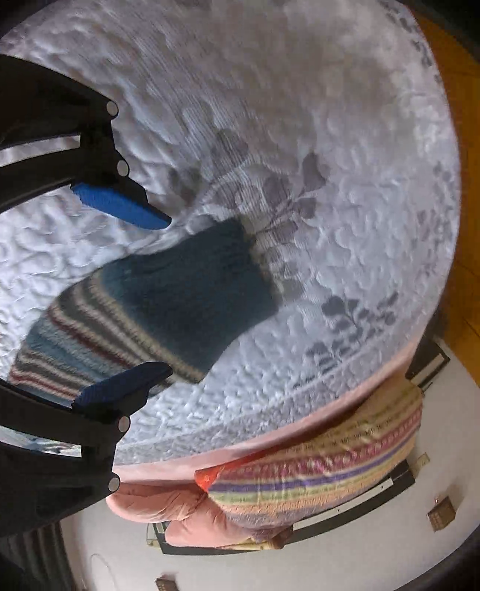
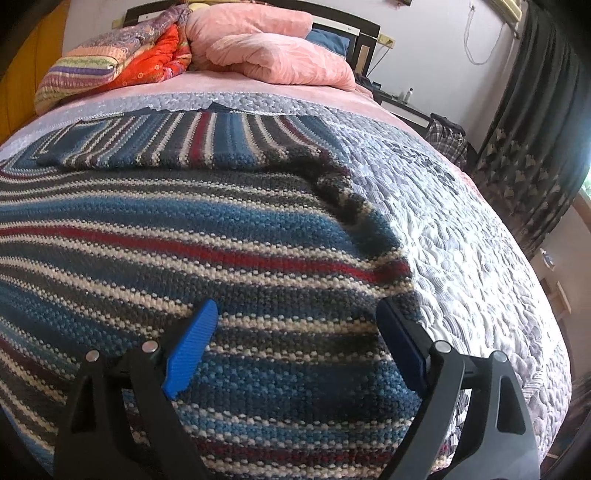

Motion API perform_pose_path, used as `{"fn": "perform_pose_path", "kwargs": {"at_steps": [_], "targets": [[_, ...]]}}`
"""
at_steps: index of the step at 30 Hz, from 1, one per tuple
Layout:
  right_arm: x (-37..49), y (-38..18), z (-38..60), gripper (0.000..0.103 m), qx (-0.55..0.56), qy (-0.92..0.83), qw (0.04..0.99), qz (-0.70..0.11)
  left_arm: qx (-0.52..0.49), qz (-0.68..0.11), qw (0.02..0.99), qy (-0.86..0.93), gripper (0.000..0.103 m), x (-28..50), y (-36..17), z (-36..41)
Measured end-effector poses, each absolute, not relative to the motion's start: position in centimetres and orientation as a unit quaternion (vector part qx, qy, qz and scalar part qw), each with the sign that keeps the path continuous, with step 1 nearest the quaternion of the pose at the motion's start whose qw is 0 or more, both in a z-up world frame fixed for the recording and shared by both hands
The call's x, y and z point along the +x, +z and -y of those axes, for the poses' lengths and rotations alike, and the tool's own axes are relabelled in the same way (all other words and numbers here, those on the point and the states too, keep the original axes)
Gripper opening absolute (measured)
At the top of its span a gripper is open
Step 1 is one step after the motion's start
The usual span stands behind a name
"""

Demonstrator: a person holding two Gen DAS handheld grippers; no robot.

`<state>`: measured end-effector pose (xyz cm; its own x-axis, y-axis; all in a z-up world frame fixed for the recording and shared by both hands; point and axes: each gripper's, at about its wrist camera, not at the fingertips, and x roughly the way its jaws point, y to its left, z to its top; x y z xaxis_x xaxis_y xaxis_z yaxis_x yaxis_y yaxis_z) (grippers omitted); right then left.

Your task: Fold small clothes

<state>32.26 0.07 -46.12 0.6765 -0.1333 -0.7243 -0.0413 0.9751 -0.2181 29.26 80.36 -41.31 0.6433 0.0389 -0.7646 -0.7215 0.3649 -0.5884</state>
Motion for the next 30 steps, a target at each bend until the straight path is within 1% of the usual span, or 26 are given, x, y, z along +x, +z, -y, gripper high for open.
{"fn": "perform_pose_path", "kwargs": {"at_steps": [3, 5, 6, 7, 8, 12, 14, 17, 19, 21, 24, 27, 30], "targets": [[32.4, -46.3, -0.2, 0.087, -0.112, -0.026, 0.907, -0.404, -0.504, -0.336, 0.753, 0.255, 0.072, 29.9, -42.6, -81.1], [32.6, -46.3, -0.4, 0.087, -0.114, -0.027, 0.907, -0.405, -0.493, -0.336, 0.759, 0.26, 0.06, 30.0, -42.4, -81.1], [32.6, -46.4, -0.4, 0.087, -0.116, -0.028, 0.906, -0.406, -0.489, -0.336, 0.761, 0.261, 0.039, 30.2, -42.4, -81.2], [32.7, -46.4, -0.5, 0.087, -0.116, -0.028, 0.906, -0.406, -0.49, -0.337, 0.761, 0.26, 0.029, 30.4, -42.6, -81.4], [32.7, -46.4, -0.5, 0.088, -0.117, -0.028, 0.906, -0.407, -0.489, -0.338, 0.761, 0.26, 0.014, 30.5, -42.7, -81.4], [32.8, -46.5, -0.6, 0.088, -0.118, -0.028, 0.905, -0.408, -0.468, -0.332, 0.778, 0.256, 0.011, 30.5, -41.1, -80.9], [32.8, -46.5, -0.6, 0.088, -0.117, -0.028, 0.905, -0.408, -0.465, -0.315, 0.79, 0.247, 0.01, 30.4, -39.2, -80.4], [33.0, -46.6, -0.6, 0.088, -0.113, -0.026, 0.903, -0.414, -0.458, -0.285, 0.814, 0.215, 0.009, 30.0, -34.8, -78.6], [33.4, -46.3, -0.6, 0.088, -0.112, -0.024, 0.901, -0.419, -0.447, -0.262, 0.834, 0.188, 0.009, 29.8, -30.9, -76.7], [33.4, -45.7, -0.6, 0.083, -0.102, -0.021, 0.899, -0.426, -0.436, -0.238, 0.854, 0.157, 0.009, 29.6, -26.7, -74.1], [32.6, -44.0, -0.5, 0.082, -0.056, -0.003, 0.902, -0.429, -0.408, -0.224, 0.876, 0.123, 0.009, 30.3, -21.9, -70.2], [31.4, -42.5, -0.9, 0.082, -0.027, 0.018, 0.902, -0.43, -0.381, -0.222, 0.893, 0.094, 0.009, 31.5, -18.5, -65.7], [30.1, -41.3, -1.1, 0.084, -0.006, 0.039, 0.901, -0.432, -0.366, -0.226, 0.901, 0.066, 0.009, 33.3, -16.4, -61.2]]}}
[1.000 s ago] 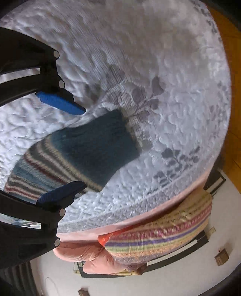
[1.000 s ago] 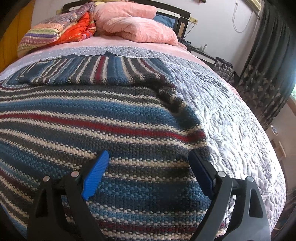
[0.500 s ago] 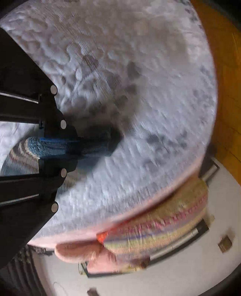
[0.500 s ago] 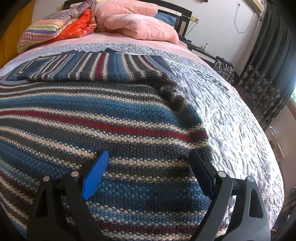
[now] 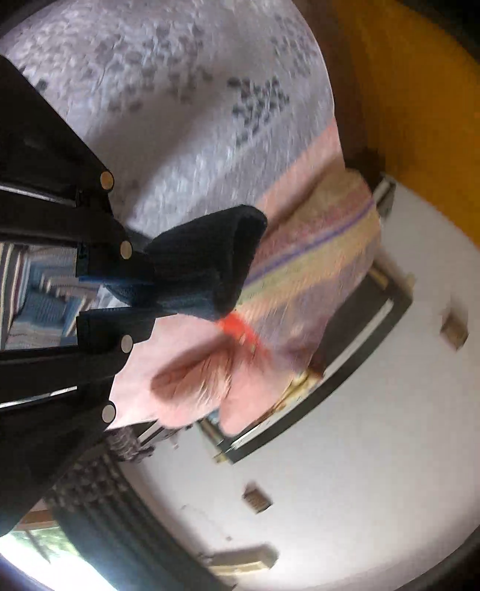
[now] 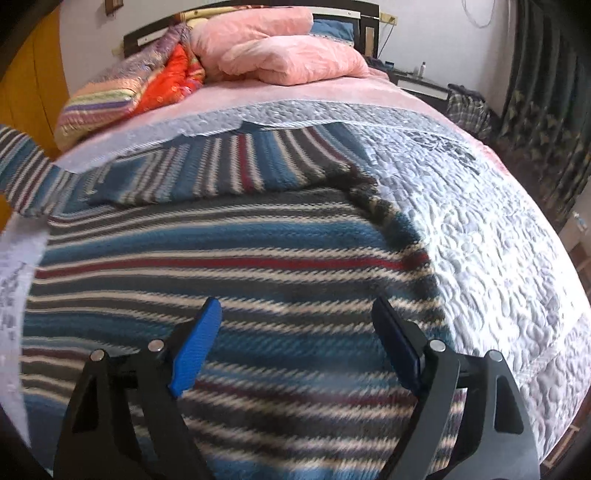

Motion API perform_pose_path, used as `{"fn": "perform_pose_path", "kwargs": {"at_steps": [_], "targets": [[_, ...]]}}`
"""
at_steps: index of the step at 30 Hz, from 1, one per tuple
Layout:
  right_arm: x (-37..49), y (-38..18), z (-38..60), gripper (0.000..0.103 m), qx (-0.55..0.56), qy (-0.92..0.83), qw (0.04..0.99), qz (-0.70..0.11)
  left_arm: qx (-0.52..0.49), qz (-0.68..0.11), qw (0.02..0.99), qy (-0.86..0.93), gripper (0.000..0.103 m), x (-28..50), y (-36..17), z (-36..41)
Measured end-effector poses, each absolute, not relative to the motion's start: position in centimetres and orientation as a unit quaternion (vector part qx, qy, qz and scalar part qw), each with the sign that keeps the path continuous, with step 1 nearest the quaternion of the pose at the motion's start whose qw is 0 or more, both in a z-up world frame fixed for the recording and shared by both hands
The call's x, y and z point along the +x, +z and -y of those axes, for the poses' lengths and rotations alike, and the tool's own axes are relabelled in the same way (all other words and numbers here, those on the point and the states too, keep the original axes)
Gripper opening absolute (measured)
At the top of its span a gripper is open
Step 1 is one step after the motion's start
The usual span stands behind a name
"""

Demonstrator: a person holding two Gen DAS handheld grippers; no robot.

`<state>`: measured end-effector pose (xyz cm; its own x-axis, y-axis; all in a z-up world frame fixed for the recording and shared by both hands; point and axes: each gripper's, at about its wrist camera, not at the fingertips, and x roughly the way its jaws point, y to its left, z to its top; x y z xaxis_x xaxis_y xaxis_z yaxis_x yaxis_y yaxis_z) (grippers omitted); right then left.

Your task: Fold small clothes

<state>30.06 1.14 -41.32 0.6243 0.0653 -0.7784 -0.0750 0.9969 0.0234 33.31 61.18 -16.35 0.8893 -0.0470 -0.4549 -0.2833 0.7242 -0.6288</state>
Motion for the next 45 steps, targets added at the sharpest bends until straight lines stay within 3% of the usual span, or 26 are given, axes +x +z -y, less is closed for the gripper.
{"fn": "perform_pose_path", "kwargs": {"at_steps": [5, 11, 26, 29, 30, 31, 34, 40, 42, 45], "targets": [[28.4, -40.0, -0.4, 0.086, 0.022, 0.051, 0.903, -0.427, -0.35, -0.241, 0.905, 0.02, 0.009, 36.7, -15.5, -54.2], [27.5, -39.9, 1.6, 0.087, 0.055, 0.046, 0.9, -0.43, -0.328, -0.276, 0.903, -0.025, 0.008, 41.3, -18.0, -45.2], [28.4, -41.6, 4.7, 0.087, 0.111, 0.042, 0.879, -0.462, -0.24, -0.409, 0.879, -0.055, 0.011, 47.8, -34.6, -27.3], [30.1, -40.8, 5.1, 0.087, 0.136, 0.057, 0.869, -0.473, -0.238, -0.449, 0.858, -0.074, 0.027, 47.7, -38.1, -26.1], [31.2, -40.1, 5.3, 0.087, 0.147, 0.066, 0.866, -0.474, -0.244, -0.447, 0.857, -0.085, 0.042, 46.8, -38.6, -26.2], [31.8, -39.8, 5.3, 0.088, 0.156, 0.074, 0.863, -0.475, -0.251, -0.436, 0.859, -0.093, 0.056, 45.6, -38.5, -26.5], [36.0, -38.4, 4.8, 0.089, 0.203, 0.128, 0.84, -0.487, -0.281, -0.366, 0.881, -0.1, 0.075, 39.9, -37.7, -29.1], [47.4, -40.8, 0.6, 0.087, 0.317, 0.226, 0.736, -0.554, -0.283, -0.314, 0.903, -0.078, 0.081, 32.7, -39.2, -34.4], [50.9, -42.5, -0.8, 0.076, 0.338, 0.227, 0.711, -0.574, -0.296, -0.307, 0.902, -0.071, 0.081, 31.3, -40.2, -36.1], [53.9, -44.1, -2.2, 0.07, 0.341, 0.217, 0.683, -0.608, -0.329, -0.301, 0.892, -0.078, 0.081, 31.2, -41.1, -38.0]]}}
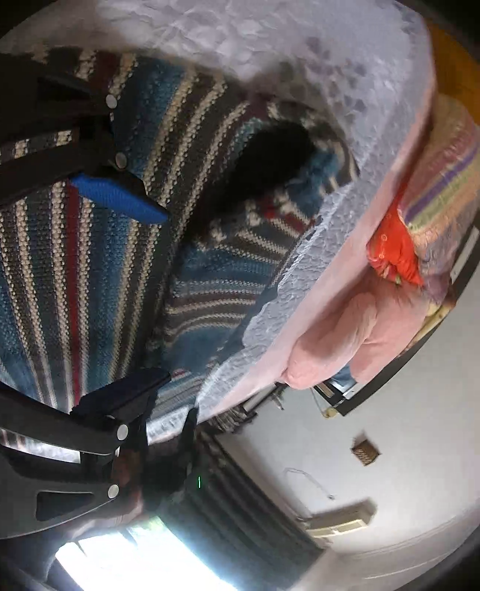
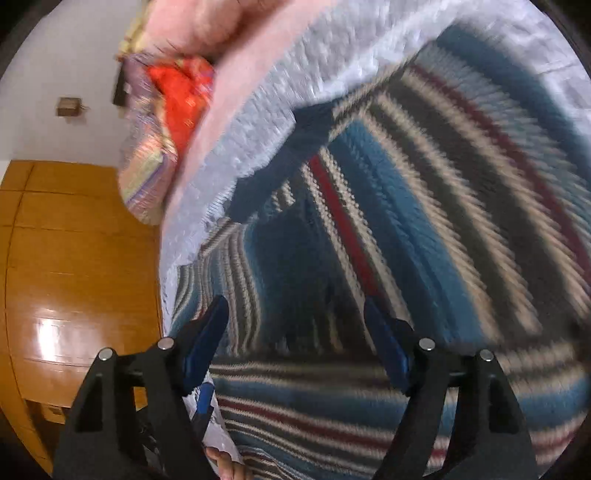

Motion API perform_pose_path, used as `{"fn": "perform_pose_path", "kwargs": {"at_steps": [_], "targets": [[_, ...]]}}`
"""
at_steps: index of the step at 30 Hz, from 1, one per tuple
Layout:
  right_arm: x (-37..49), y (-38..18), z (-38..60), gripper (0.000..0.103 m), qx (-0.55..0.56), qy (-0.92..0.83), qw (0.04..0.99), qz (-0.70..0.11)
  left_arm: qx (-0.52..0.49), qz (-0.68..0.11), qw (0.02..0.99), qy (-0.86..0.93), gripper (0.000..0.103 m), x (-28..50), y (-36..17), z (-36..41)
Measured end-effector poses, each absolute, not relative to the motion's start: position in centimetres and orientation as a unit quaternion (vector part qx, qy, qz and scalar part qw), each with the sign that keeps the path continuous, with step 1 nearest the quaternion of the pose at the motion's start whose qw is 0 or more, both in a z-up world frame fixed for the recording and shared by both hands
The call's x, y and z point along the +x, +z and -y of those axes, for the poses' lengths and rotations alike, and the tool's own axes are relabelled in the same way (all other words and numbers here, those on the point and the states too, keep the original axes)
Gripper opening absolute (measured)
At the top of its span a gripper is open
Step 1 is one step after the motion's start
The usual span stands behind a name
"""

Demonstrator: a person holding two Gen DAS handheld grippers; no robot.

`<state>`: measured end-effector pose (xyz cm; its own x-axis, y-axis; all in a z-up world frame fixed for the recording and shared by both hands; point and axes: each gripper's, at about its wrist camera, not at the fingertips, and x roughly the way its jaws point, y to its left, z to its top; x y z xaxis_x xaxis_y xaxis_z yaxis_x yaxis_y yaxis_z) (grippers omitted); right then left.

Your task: Fold small clothes

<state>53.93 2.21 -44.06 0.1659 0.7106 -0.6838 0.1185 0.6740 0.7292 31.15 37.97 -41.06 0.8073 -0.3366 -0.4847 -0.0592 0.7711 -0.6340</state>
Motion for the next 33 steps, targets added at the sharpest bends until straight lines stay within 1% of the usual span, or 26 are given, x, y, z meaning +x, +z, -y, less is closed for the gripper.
{"fn": "perform_pose_path", "kwargs": {"at_steps": [2, 4, 7, 9, 10, 13, 14, 15, 16, 17, 18, 24, 28, 30, 33], "targets": [[54.9, -45.0, -2.9, 0.071, 0.331, 0.196, 0.681, -0.623, -0.336, -0.299, 0.89, -0.073, 0.081, 31.4, -41.8, -38.7], [55.3, -45.0, -3.8, 0.071, 0.325, 0.198, 0.68, -0.626, -0.361, -0.316, 0.875, -0.065, 0.08, 31.8, -43.0, -39.5], [55.7, -44.1, -4.5, 0.059, 0.321, 0.207, 0.677, -0.629, -0.403, -0.311, 0.858, -0.068, 0.08, 31.6, -43.8, -40.6], [55.8, -44.0, -5.2, 0.059, 0.315, 0.204, 0.676, -0.634, -0.421, -0.311, 0.85, -0.067, 0.08, 31.7, -44.2, -41.3], [55.9, -44.1, -5.3, 0.057, 0.314, 0.204, 0.674, -0.637, -0.43, -0.315, 0.844, -0.064, 0.08, 31.7, -44.7, -41.6], [56.1, -44.3, -5.8, 0.044, 0.319, 0.206, 0.664, -0.644, -0.449, -0.316, 0.833, -0.066, 0.08, 31.7, -45.4, -42.0], [56.3, -44.4, -5.8, 0.031, 0.323, 0.21, 0.659, -0.646, -0.447, -0.32, 0.833, -0.066, 0.08, 31.7, -45.5, -42.0], [56.3, -44.1, -6.0, 0.022, 0.322, 0.213, 0.657, -0.647, -0.445, -0.324, 0.833, -0.066, 0.08, 31.8, -45.6, -42.0], [56.3, -43.9, -6.0, 0.019, 0.32, 0.213, 0.659, -0.646, -0.445, -0.325, 0.832, -0.066, 0.08, 31.9, -45.6, -42.0], [56.4, -43.5, -6.0, 0.01, 0.315, 0.215, 0.663, -0.645, -0.445, -0.326, 0.831, -0.067, 0.08, 31.9, -45.7, -42.0], [56.5, -43.0, -6.1, 0.007, 0.308, 0.216, 0.668, -0.642, -0.446, -0.326, 0.831, -0.068, 0.08, 31.9, -45.7, -42.1], [57.4, -37.0, -5.8, 0.006, 0.24, 0.228, 0.721, -0.608, -0.449, -0.326, 0.829, -0.072, 0.08, 31.5, -45.9, -42.1], [57.5, -32.9, -3.9, 0.006, 0.174, 0.217, 0.769, -0.575, -0.449, -0.328, 0.828, -0.072, 0.077, 31.4, -46.1, -42.2], [57.5, -32.1, -2.8, 0.006, 0.155, 0.205, 0.783, -0.566, -0.448, -0.328, 0.829, -0.071, 0.077, 31.2, -46.0, -42.2], [57.1, -33.2, -0.2, 0.006, 0.144, 0.184, 0.789, -0.569, -0.443, -0.33, 0.83, -0.07, 0.076, 31.2, -46.1, -42.0]]}}
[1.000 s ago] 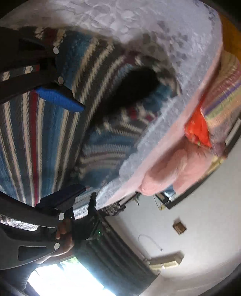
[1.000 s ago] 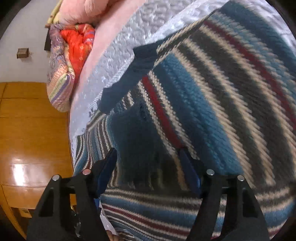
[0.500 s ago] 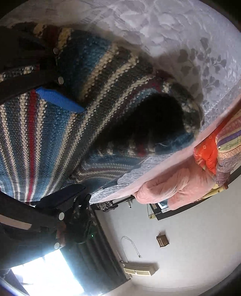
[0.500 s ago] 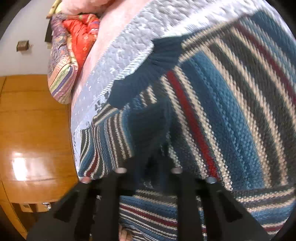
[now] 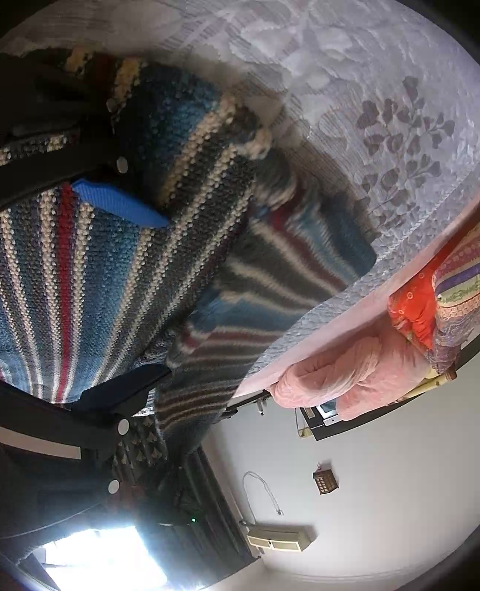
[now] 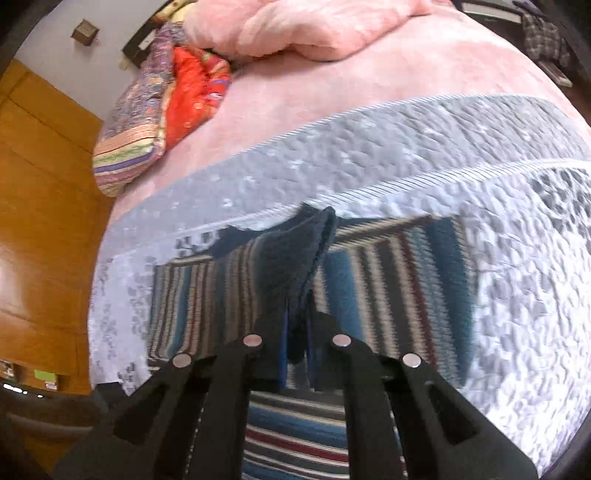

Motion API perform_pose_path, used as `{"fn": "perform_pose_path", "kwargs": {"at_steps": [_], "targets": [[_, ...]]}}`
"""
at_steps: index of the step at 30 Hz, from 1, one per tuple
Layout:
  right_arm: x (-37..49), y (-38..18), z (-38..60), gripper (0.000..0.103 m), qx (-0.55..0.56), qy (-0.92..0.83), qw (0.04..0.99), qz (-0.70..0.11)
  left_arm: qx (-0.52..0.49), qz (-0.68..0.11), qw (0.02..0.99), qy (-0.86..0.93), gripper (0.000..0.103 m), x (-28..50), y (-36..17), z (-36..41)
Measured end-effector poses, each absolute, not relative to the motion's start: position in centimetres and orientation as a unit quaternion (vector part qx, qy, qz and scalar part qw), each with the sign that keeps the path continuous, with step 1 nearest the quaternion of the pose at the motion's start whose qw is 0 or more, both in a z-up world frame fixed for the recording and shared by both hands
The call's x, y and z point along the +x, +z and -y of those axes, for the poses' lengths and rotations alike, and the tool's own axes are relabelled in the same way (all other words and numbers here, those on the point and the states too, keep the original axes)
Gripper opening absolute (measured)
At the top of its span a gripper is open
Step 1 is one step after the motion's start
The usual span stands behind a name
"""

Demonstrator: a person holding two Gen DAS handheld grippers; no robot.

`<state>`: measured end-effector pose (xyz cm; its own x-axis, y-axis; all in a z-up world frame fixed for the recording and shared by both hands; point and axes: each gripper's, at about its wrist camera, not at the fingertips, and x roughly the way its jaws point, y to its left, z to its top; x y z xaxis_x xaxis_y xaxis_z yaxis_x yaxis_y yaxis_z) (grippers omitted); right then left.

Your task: Fold small clothes

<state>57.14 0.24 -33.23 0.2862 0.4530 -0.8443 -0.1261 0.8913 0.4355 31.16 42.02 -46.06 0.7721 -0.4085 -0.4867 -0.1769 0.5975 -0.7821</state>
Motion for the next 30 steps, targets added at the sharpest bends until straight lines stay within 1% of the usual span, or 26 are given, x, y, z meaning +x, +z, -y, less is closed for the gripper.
{"fn": "perform_pose_path", "kwargs": {"at_steps": [10, 11, 12, 13, 14, 15, 16, 17, 18, 19, 20, 23, 26, 28, 29, 30], "targets": [[56.4, -40.7, 2.8, 0.006, 0.148, 0.154, 0.779, -0.59, -0.432, -0.333, 0.835, -0.069, 0.075, 31.4, -45.9, -41.6], [56.3, -41.3, 2.8, 0.008, 0.145, 0.15, 0.781, -0.589, -0.431, -0.333, 0.836, -0.068, 0.075, 31.4, -45.8, -41.6], [56.3, -41.9, 2.8, 0.01, 0.139, 0.146, 0.782, -0.589, -0.43, -0.331, 0.837, -0.065, 0.071, 31.4, -45.7, -41.6], [56.1, -42.7, 2.8, 0.014, 0.126, 0.143, 0.784, -0.591, -0.432, -0.329, 0.837, -0.063, 0.07, 31.2, -45.4, -41.6], [56.0, -42.9, 3.0, 0.014, 0.127, 0.145, 0.785, -0.589, -0.432, -0.325, 0.838, -0.065, 0.07, 31.1, -45.1, -41.7], [55.9, -42.8, 3.3, 0.017, 0.137, 0.145, 0.786, -0.586, -0.427, -0.318, 0.843, -0.071, 0.07, 30.9, -44.1, -41.7], [55.7, -42.1, 4.0, 0.02, 0.151, 0.141, 0.793, -0.573, -0.413, -0.307, 0.854, -0.078, 0.071, 30.6, -42.5, -41.7], [55.7, -41.3, 4.5, 0.02, 0.164, 0.14, 0.802, -0.558, -0.4, -0.298, 0.863, -0.081, 0.072, 30.5, -41.3, -41.7], [55.8, -40.6, 5.0, 0.02, 0.175, 0.144, 0.808, -0.544, -0.391, -0.288, 0.87, -0.089, 0.076, 30.8, -39.9, -42.0], [56.0, -39.9, 5.5, 0.02, 0.187, 0.148, 0.813, -0.531, -0.388, -0.283, 0.871, -0.102, 0.083, 31.7, -38.6, -42.3], [56.3, -39.6, 5.9, 0.02, 0.202, 0.155, 0.814, -0.523, -0.387, -0.285, 0.869, -0.116, 0.084, 32.9, -37.9, -42.7], [57.5, -40.3, 5.7, 0.02, 0.237, 0.185, 0.797, -0.524, -0.378, -0.329, 0.854, -0.138, 0.084, 39.0, -37.1, -44.3], [59.0, -42.9, 4.5, 0.02, 0.244, 0.218, 0.762, -0.558, -0.369, -0.391, 0.83, -0.149, 0.083, 44.4, -38.3, -45.5], [59.6, -44.7, 4.1, 0.011, 0.236, 0.223, 0.749, -0.578, -0.338, -0.453, 0.814, -0.136, 0.081, 47.9, -40.5, -45.8], [59.7, -45.1, 4.2, 0.0, 0.233, 0.222, 0.747, -0.581, -0.33, -0.482, 0.801, -0.13, 0.08, 49.0, -42.0, -45.9], [59.9, -45.4, 4.5, 0.0, 0.236, 0.222, 0.744, -0.584, -0.32, -0.5, 0.793, -0.134, 0.076, 49.7, -43.3, -46.0]]}}
